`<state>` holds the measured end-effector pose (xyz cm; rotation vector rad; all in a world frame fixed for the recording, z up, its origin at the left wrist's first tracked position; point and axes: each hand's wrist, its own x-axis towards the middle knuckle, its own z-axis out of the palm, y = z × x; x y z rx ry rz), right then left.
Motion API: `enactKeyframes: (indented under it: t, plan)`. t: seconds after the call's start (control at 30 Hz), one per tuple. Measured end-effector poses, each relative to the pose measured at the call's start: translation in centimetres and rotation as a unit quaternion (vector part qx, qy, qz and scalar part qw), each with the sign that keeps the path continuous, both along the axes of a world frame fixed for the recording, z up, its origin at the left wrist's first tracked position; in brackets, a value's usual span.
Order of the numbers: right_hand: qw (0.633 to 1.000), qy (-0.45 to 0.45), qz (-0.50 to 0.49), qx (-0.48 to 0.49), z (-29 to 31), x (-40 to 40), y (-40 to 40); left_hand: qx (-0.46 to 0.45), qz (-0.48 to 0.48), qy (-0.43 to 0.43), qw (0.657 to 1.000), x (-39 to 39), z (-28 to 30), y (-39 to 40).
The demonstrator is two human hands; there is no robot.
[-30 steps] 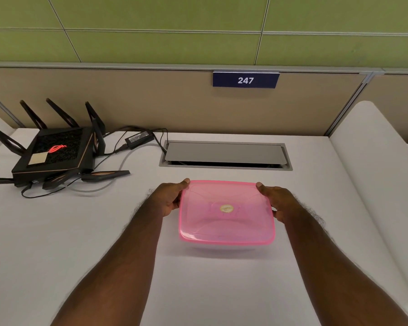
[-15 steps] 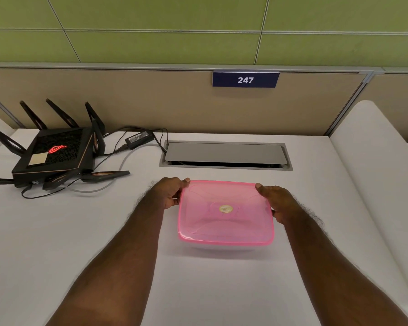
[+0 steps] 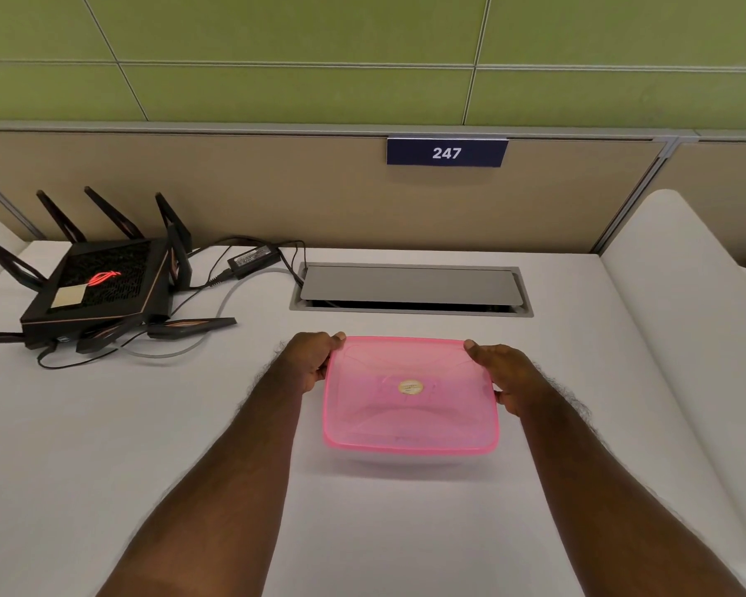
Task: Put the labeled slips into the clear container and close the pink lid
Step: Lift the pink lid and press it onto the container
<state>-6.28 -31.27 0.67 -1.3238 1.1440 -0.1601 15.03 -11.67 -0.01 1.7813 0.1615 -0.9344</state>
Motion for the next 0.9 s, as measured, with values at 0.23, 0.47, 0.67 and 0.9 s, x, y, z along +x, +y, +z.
enactKeyframes:
  t: [0.23, 0.47, 0.67, 0.9]
  plan:
    - [0.999, 0.018, 0.012, 0.024, 0.6, -0.4, -0.5, -0.009, -0.032, -0.008, 0.999, 0.0, 0.0, 0.9]
    - [1.0, 0.01, 0.002, 0.026, 0.1, -0.5, -0.8, -0.007, -0.038, -0.004, 0.999, 0.3, 0.2, 0.8]
    - [0.999, 0.003, -0.02, 0.026, -0.4, -0.1, -0.8, 0.003, -0.055, 0.037, 0.998, 1.1, 0.9, 0.2]
    - [1.0, -0.009, -0.027, 0.005, -0.5, 0.1, -0.4, 0.021, -0.046, 0.018, 0.999, 1.3, 0.5, -0.2]
